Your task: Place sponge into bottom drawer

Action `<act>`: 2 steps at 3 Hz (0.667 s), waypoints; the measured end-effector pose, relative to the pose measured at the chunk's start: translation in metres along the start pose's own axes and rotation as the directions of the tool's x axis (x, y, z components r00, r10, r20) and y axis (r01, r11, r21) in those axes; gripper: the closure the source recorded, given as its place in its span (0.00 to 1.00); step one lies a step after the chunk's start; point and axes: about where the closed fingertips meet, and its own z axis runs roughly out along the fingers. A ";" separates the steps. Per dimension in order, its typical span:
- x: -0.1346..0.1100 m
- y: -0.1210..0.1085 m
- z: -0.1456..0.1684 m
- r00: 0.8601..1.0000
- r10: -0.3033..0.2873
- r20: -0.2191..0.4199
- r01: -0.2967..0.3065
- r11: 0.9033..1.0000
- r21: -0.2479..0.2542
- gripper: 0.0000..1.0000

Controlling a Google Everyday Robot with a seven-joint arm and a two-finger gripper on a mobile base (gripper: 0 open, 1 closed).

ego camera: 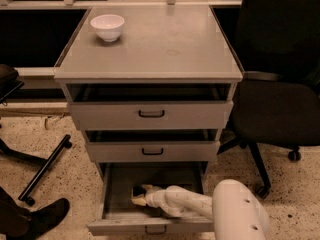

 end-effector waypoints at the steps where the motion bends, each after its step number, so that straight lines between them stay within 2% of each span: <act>1: 0.000 0.000 0.000 1.000 0.000 0.000 0.000 1.000 0.000 0.00; 2: 0.000 0.000 0.000 1.000 0.000 0.000 0.000 1.000 0.000 0.00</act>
Offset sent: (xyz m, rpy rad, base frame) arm 0.0000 0.0000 0.0000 0.0000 0.0000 0.0000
